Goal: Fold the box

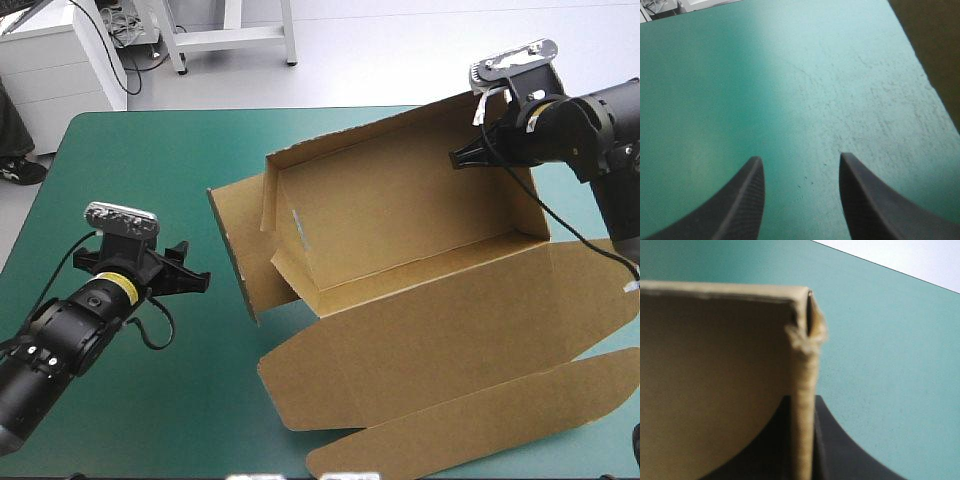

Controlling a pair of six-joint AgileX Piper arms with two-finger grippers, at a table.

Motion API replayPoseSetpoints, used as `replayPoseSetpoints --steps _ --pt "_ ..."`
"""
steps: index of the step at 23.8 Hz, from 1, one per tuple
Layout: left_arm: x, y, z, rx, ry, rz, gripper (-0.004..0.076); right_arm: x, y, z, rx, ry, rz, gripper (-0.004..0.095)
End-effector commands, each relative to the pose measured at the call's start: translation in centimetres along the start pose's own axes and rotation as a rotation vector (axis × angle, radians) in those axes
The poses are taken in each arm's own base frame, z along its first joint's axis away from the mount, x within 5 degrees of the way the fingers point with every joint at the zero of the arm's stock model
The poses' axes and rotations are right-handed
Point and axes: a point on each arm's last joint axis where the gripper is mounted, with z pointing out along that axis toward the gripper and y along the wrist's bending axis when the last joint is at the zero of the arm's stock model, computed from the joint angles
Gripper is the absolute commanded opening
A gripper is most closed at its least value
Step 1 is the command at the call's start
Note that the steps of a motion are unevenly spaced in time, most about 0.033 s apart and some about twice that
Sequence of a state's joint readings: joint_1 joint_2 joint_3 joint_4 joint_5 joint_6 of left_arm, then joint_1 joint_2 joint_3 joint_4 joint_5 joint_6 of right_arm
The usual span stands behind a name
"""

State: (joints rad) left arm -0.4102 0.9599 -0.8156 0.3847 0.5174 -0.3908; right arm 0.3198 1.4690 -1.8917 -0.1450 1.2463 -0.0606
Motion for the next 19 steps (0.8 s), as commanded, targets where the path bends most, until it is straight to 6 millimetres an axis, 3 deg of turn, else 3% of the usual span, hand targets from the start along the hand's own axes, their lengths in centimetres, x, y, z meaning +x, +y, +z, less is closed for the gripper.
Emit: replayPoseSetpoints --steps 1,3,8,13,19 --pt "-1.6 0.1 1.0 0.000 -0.073 -0.001 0.0328 -0.1 -0.4 -2.4 0.011 -0.056 0.008 -0.0020" --pt "-1.1 2.5 2.6 -0.084 -0.016 -0.131 0.0328 -0.1 -0.4 -2.4 0.011 -0.056 0.006 -0.0020" --pt "-0.6 5.9 3.8 -0.104 0.001 -0.301 0.0328 -0.1 -0.4 -2.4 0.012 -0.056 -0.015 -0.0020" --pt "0.9 6.6 7.0 0.112 0.125 -0.369 0.0328 -0.1 -0.4 -2.4 0.015 -0.055 -0.019 -0.0020" --pt "1.7 5.2 10.0 0.438 0.165 -0.477 0.0328 -0.1 -0.4 -2.4 0.016 -0.055 -0.021 -0.0020"
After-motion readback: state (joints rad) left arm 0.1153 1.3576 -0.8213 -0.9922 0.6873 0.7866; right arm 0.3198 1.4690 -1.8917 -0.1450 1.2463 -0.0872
